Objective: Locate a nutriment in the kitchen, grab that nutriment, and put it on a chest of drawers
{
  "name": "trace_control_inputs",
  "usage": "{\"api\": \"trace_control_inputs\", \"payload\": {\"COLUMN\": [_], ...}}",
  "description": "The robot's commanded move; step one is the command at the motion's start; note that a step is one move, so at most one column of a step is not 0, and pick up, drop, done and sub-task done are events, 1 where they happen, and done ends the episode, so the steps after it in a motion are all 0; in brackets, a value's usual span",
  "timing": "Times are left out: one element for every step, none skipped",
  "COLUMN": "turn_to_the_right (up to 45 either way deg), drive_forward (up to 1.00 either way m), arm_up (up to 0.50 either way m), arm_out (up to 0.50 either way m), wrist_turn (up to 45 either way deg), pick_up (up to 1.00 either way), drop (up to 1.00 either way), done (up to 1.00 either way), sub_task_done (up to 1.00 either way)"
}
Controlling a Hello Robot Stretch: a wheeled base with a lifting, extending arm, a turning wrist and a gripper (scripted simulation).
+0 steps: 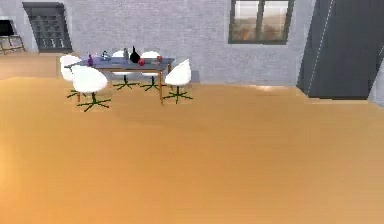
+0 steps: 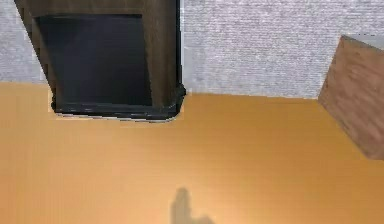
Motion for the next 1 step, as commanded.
{"api": "trace_control_inputs", "payload": {"turn_to_the_right": [0.0], "drive_forward": [1.00], "arm_up": [0.00], "arm_out": [0.00], "wrist_turn": [0.0], "pick_up": [0.00], "drop": [0.00], "done": [0.00], "sub_task_done": [0.00]}}
